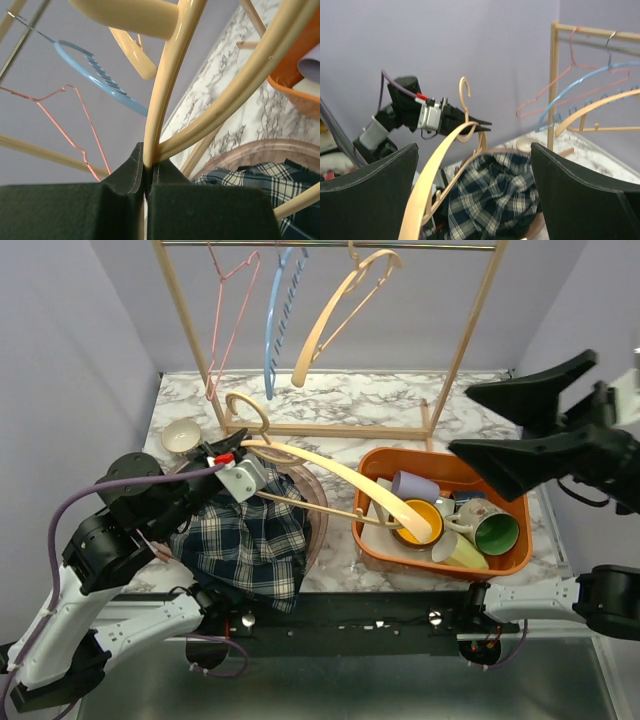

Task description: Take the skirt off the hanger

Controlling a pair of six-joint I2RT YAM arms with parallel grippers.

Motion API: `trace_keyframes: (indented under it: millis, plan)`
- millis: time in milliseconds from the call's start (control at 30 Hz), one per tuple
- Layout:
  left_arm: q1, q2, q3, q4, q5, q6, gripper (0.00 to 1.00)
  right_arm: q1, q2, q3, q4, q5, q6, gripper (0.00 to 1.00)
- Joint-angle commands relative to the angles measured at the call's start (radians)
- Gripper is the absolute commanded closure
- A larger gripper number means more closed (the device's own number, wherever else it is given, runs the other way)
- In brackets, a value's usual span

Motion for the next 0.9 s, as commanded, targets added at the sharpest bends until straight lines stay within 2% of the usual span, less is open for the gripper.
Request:
trace_keyframes:
  millis: [0,100,267,333,433,467,500,567,600,667,700,733,800,867]
  plan:
    - [-0.002,-0.002,0.006,-0.094,-0.089,0.054,1.00,0.004,0.108,-0.014,-0.174,-0.087,-0.013,0.00]
    - [-0.004,-0.008,-0.014,-0.085,-0.138,0.084,1.00,0.004,0.166,-0.005,-0.220,-0.153,-0.009,0.00]
    - [-0.004,0.018,-0.009,-0.114,-0.129,0.068,1.00,0.003,0.215,-0.022,-0.254,-0.216,-0.049,0.01]
    - [-0.004,0.022,-0.020,-0.110,-0.132,0.071,1.00,0.003,0.213,-0.060,-0.248,-0.244,-0.056,0.04]
    - [-0.002,0.025,-0.025,-0.101,-0.143,0.080,1.00,0.004,0.221,-0.103,-0.281,-0.177,-0.052,0.12]
    - [-0.002,0.025,-0.025,-0.101,-0.144,0.081,1.00,0.003,0.221,-0.111,-0.289,-0.167,-0.057,0.17]
    - [-0.004,0.027,-0.025,-0.101,-0.144,0.081,1.00,0.003,0.218,-0.126,-0.297,-0.163,-0.062,0.30]
    - [-0.002,0.036,-0.014,-0.111,-0.140,0.073,1.00,0.004,0.209,-0.140,-0.306,-0.149,-0.065,0.48]
    - [-0.004,0.048,-0.011,-0.117,-0.136,0.068,1.00,0.003,0.203,-0.158,-0.303,-0.135,-0.065,0.63]
    - [-0.002,0.059,-0.003,-0.125,-0.133,0.051,1.00,0.004,0.181,-0.178,-0.292,-0.114,-0.066,0.75]
    - [-0.002,0.067,-0.005,-0.125,-0.133,0.047,1.00,0.004,0.175,-0.188,-0.288,-0.114,-0.072,0.89]
    - [-0.002,0.068,-0.009,-0.115,-0.139,0.042,1.00,0.004,0.165,-0.209,-0.280,-0.126,-0.078,0.97]
    - [-0.004,0.068,-0.012,-0.101,-0.144,0.030,0.81,0.003,0.149,-0.238,-0.263,-0.123,-0.080,0.99]
    - [-0.002,0.067,-0.012,-0.085,-0.132,0.022,0.68,0.003,0.135,-0.274,-0.248,-0.069,-0.069,0.99]
